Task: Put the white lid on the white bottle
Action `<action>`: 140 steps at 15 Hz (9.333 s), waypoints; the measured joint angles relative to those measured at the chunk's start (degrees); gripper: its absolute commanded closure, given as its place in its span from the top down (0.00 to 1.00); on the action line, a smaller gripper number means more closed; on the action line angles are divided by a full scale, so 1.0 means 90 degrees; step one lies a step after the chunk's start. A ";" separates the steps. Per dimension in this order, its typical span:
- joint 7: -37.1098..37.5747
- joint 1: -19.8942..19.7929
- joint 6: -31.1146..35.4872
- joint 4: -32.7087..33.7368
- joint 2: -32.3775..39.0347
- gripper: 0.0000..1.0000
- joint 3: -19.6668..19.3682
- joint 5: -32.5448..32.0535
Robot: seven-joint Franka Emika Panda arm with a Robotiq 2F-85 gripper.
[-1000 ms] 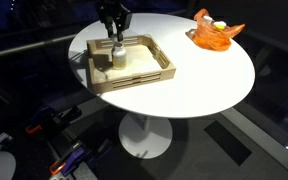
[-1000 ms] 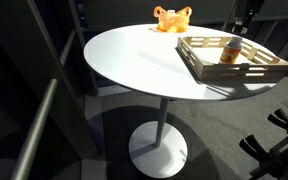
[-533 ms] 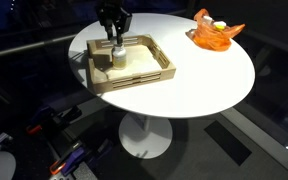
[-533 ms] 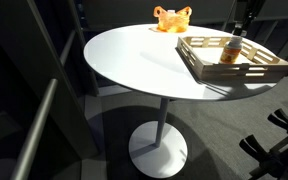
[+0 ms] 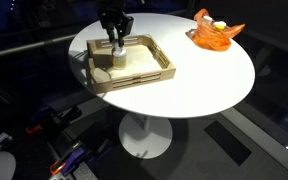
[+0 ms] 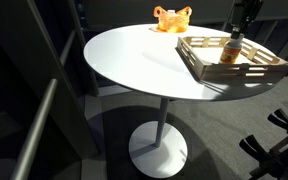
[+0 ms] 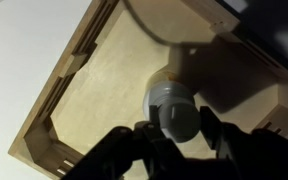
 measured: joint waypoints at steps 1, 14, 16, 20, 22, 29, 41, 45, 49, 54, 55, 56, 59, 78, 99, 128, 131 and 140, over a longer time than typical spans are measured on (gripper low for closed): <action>0.0000 -0.0005 0.0026 0.0000 0.0002 0.19 -0.0002 -0.0002; 0.0000 -0.0044 0.0053 0.0000 0.0006 0.19 -0.0073 -0.0003; 0.0000 -0.0049 0.0053 0.0000 0.0006 0.19 -0.0093 -0.0003; 0.0000 -0.0050 0.0053 0.0000 0.0009 0.19 -0.0108 -0.0003; 0.0000 -0.0050 0.0053 0.0000 0.0015 0.19 -0.0108 -0.0003; 0.0000 -0.0050 0.0053 0.0000 0.0039 0.19 -0.0108 -0.0003; 0.0620 -0.0120 -0.0331 0.0063 0.0039 0.19 -0.0147 0.0011; 0.1122 -0.0155 -0.0406 0.0074 0.0039 0.19 -0.0154 0.0056; 0.1627 -0.0158 -0.0406 0.0074 0.0039 0.19 -0.0155 0.0122; 0.2296 -0.0158 -0.0406 0.0076 0.0039 0.19 -0.0155 0.0319; 0.2426 -0.0158 -0.0405 0.0077 0.0039 0.19 -0.0155 0.0339; 0.2570 -0.0157 -0.0401 0.0077 0.0040 0.19 -0.0155 0.0347; 0.2992 -0.0150 -0.0366 0.0076 0.0042 0.19 -0.0154 0.0348; 0.4380 -0.0124 -0.0249 0.0088 0.0065 1.00 -0.0138 0.0347; 0.1177 -0.0085 0.0248 -0.0040 0.0029 0.78 0.0008 -0.0007; 0.0992 -0.0098 0.0811 -0.0341 -0.0093 0.19 -0.0043 -0.0074; 0.0993 -0.0101 0.0914 -0.0449 -0.0165 0.19 -0.0061 -0.0047; 0.1004 -0.0157 0.1382 -0.0800 -0.0369 0.19 -0.0097 0.0271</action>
